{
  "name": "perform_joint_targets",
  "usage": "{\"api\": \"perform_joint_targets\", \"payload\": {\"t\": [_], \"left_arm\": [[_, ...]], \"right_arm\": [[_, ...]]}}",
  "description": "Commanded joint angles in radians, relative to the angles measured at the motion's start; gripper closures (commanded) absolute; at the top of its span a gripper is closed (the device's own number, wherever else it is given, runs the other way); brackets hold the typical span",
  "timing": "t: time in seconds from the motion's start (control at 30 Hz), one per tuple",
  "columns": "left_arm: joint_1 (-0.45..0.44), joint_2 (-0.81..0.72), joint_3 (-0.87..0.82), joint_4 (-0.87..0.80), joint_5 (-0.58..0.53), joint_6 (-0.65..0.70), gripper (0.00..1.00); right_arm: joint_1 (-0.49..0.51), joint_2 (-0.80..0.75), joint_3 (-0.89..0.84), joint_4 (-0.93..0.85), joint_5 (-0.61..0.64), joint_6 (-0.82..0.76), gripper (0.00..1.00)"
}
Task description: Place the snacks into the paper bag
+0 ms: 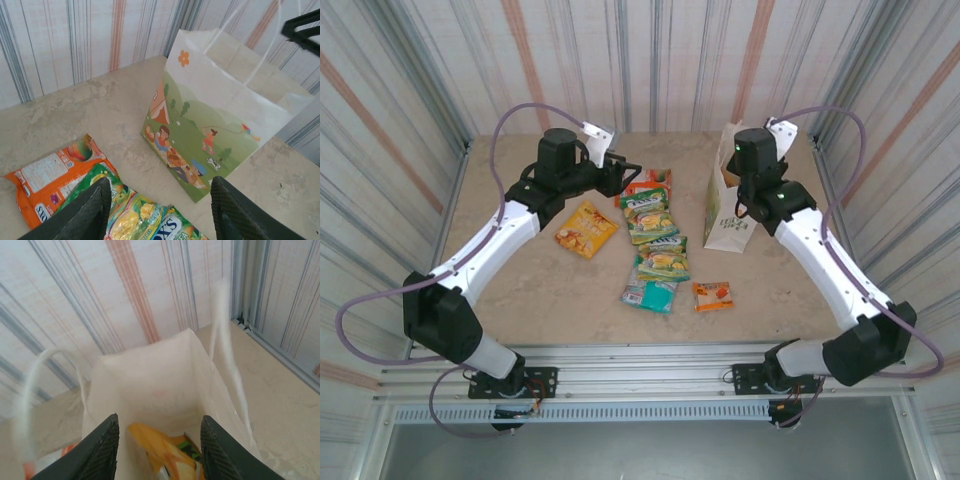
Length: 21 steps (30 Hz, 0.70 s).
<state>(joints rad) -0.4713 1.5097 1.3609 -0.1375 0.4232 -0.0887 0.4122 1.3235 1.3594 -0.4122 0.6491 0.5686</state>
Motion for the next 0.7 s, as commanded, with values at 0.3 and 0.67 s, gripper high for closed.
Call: {"api": "perform_joint_targets", "payload": {"t": [0.3,0.67], "left_arm": [[0.02,0.027,-0.064,-0.282,0.02,-0.261,0.45],[0.037,0.049,-0.322,-0.18,0.165,-0.516,0.44]], "right_arm": [[-0.027,-0.189,0.076,-0.391,-0.487,-0.012,0.52],[0.076,-0.3,-0.231,-0.241,-0.855,0.129,0.5]]}}
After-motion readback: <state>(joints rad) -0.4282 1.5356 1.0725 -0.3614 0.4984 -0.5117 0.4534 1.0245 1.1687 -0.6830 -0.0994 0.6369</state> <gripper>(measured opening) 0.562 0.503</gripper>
